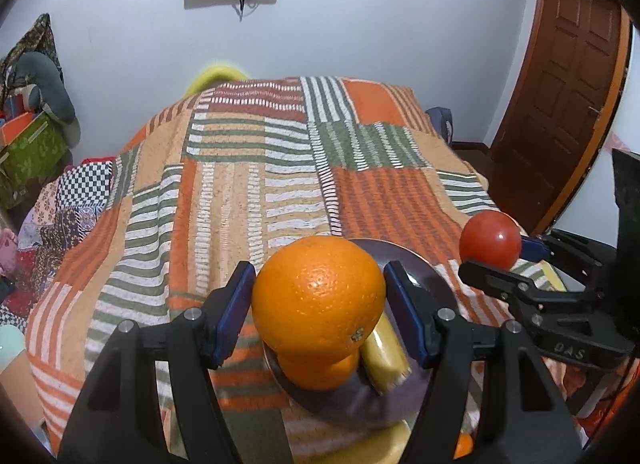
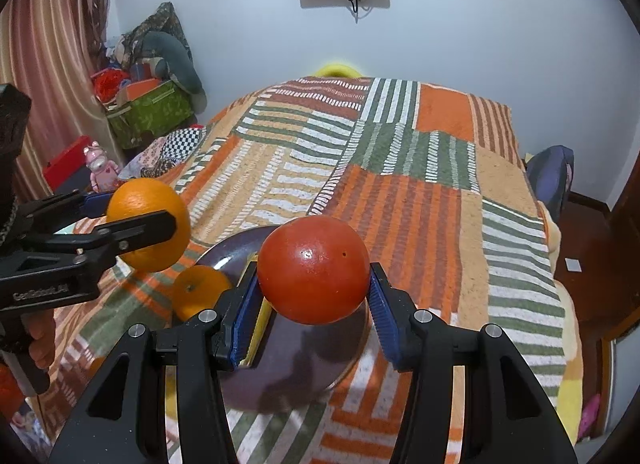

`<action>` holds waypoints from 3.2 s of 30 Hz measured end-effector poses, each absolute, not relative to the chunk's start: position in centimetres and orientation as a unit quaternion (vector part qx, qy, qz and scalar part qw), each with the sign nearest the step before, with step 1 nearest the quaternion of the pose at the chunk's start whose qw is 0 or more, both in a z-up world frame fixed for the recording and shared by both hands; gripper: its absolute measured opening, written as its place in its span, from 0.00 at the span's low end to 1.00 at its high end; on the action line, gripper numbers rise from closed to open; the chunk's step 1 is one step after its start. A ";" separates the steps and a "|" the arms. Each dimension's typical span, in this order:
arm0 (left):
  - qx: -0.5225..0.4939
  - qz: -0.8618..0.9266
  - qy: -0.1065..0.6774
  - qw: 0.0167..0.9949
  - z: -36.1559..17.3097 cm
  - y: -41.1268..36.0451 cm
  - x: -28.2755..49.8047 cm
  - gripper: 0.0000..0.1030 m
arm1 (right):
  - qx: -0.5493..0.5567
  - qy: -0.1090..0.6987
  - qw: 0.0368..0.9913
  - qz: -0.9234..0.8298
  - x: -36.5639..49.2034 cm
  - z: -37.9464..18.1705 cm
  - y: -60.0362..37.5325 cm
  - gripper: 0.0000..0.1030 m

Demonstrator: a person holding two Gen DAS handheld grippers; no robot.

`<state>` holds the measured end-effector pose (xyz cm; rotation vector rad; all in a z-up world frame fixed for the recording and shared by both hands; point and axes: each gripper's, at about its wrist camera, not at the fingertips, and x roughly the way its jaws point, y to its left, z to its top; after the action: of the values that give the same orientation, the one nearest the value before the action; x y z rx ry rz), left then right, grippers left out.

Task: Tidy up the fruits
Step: 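Lower the tomato with the right tool while the left tool lowers the orange onto the plate, then open both tools to release the tomato and orange on the plate, then grasp a second red tomato with the right tool while the left tool grasps a second yellow fruit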

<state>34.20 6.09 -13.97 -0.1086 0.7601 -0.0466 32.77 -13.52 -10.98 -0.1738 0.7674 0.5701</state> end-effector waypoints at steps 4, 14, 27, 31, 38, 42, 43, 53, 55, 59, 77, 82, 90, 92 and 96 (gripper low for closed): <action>-0.046 -0.009 0.387 0.921 -16.1 6.7 36.4 0.64 | -0.085 0.383 0.877 0.276 34.0 -12.3 -12.6 0.47; -0.060 -0.017 0.415 0.908 -19.1 7.0 39.4 0.64 | -0.102 0.423 0.858 0.274 36.3 -15.7 -11.3 0.47; -0.069 -0.025 0.455 0.887 -21.4 6.5 41.2 0.65 | -0.117 0.443 0.845 0.276 37.4 -17.4 -10.8 0.47; -0.058 -0.027 0.457 0.887 -21.4 6.2 41.2 0.64 | -0.123 0.442 0.846 0.273 37.3 -17.6 -10.7 0.47; -0.063 -0.027 0.461 0.885 -20.8 6.6 40.2 0.67 | -0.129 0.447 0.844 0.268 37.1 -17.4 -10.7 0.53; -0.051 -0.034 0.440 0.896 -18.8 6.4 38.5 0.72 | -0.119 0.429 0.856 0.264 36.3 -16.1 -11.3 0.66; -0.046 -0.037 0.433 0.899 -18.2 6.2 37.9 0.72 | -0.118 0.425 0.858 0.263 36.0 -15.5 -11.5 0.66; -0.026 -0.057 0.390 0.919 -12.6 5.5 31.3 0.75 | -0.098 0.374 0.886 0.258 31.3 -9.9 -13.9 0.66; -0.027 -0.062 0.384 0.921 -11.8 5.4 29.7 0.77 | -0.095 0.366 0.889 0.258 30.1 -9.0 -14.3 0.66; -0.029 -0.072 0.384 0.920 -11.1 5.2 27.0 0.79 | -0.094 0.354 0.895 0.256 27.4 -7.8 -15.0 0.66; -0.014 -0.101 0.468 0.878 -19.6 3.7 21.9 0.79 | -0.075 0.423 0.875 0.224 19.7 -14.3 -17.3 0.66; 0.009 -0.114 0.478 0.871 -21.3 2.8 23.1 0.79 | -0.056 0.449 0.864 0.219 19.9 -16.4 -17.7 0.66; 0.040 -0.134 0.508 0.850 -23.8 1.5 25.7 0.79 | -0.060 0.465 0.853 0.231 20.4 -18.0 -17.2 0.66; 0.049 -0.138 0.505 0.851 -24.1 1.2 25.8 0.79 | -0.057 0.465 0.852 0.233 20.3 -18.2 -17.3 0.66; 0.055 -0.152 0.493 0.855 -24.0 1.0 25.7 0.72 | -0.046 0.466 0.850 0.242 20.3 -18.2 -17.6 0.56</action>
<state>25.71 0.97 -24.04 0.1149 1.0359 -0.3202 20.34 -17.57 -18.22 -0.0975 0.9823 0.5106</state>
